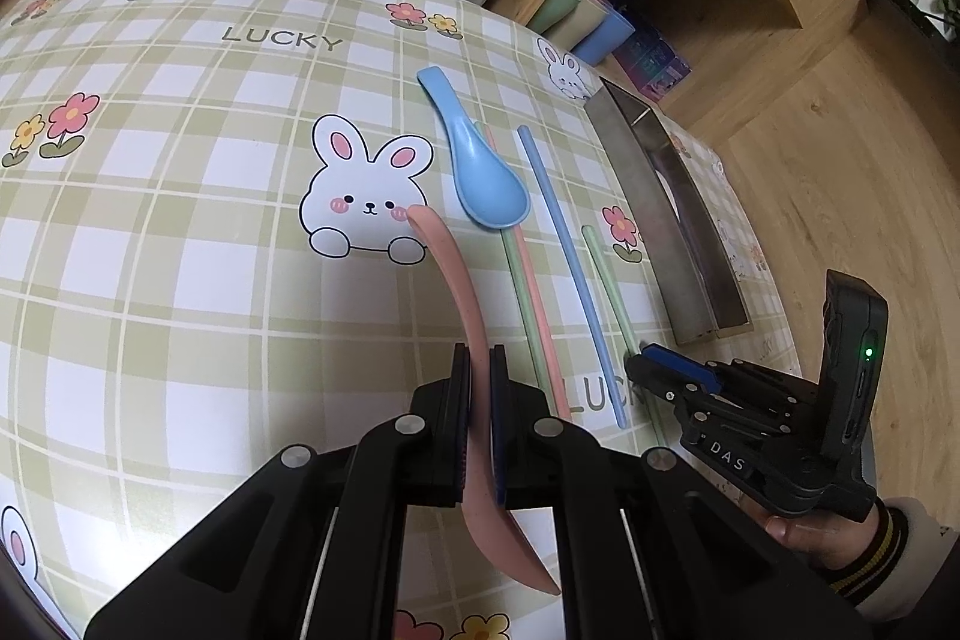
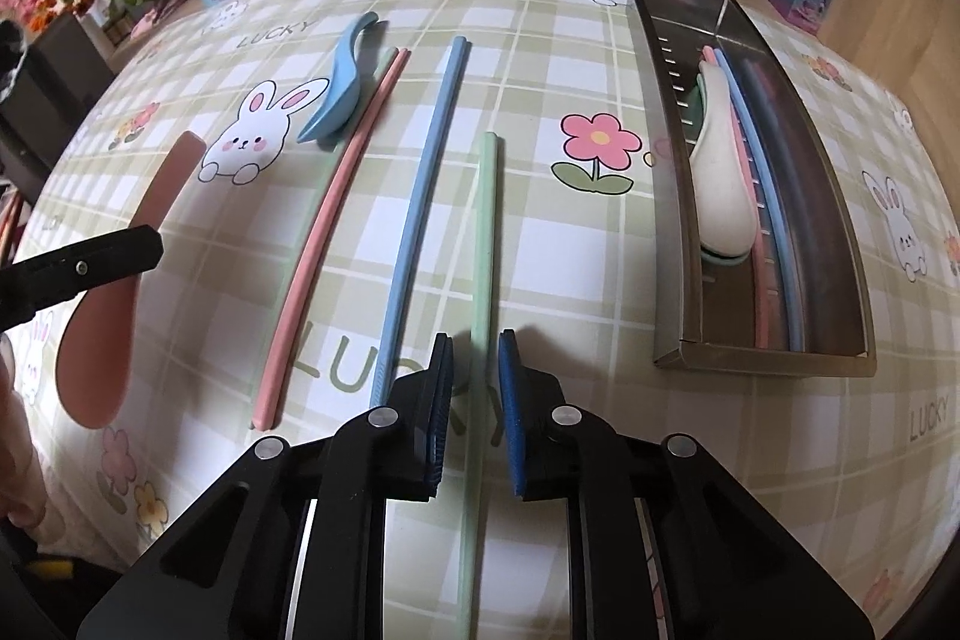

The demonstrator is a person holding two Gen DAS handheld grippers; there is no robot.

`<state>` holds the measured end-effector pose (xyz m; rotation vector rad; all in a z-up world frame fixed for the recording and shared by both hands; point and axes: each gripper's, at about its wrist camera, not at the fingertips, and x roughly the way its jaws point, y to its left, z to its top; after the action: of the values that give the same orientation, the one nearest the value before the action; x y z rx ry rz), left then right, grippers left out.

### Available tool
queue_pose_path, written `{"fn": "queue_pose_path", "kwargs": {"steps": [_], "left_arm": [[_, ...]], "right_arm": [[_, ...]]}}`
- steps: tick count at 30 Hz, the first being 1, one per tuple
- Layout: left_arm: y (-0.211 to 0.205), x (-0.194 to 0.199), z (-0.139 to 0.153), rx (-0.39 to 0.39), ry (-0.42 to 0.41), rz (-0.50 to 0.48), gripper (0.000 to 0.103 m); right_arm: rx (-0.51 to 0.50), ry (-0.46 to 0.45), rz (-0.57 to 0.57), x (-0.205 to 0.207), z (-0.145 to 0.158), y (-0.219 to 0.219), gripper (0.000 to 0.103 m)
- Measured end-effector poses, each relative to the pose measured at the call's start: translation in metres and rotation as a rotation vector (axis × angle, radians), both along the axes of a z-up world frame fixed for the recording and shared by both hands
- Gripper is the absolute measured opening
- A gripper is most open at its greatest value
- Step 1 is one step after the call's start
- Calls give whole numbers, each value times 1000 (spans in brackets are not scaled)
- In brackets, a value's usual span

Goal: Organize utensils
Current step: 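Lower the green chopstick into the steel tray with the right gripper and open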

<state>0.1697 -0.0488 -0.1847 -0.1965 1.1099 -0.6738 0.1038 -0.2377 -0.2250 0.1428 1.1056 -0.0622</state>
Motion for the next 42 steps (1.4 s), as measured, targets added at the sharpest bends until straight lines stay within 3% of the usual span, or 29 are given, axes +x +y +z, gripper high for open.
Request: {"fn": "queue_pose_path", "kwargs": {"steps": [1,15,21,27,33,42], "left_arm": [[0,0,0,-2,0,0,6],[-6,-2,10,-13,-24,-17,6],[-14,3,19,-9,-39,-21,6],[-27,11,29,-10,-59,-27,6],[-41,17,37,3,-73,-26,6],[-50,23,38,33,-76,-23,6]], "right_arm": [[12,-2,2,0,0,0,6],[97,-143,-71,-8,34,-25,6],[102,-201,-144,-6,55,-71,6],[40,-243,-215,16,71,-131,6],[12,-238,-230,43,65,-160,6],[7,-206,-218,61,41,-163,6]]}}
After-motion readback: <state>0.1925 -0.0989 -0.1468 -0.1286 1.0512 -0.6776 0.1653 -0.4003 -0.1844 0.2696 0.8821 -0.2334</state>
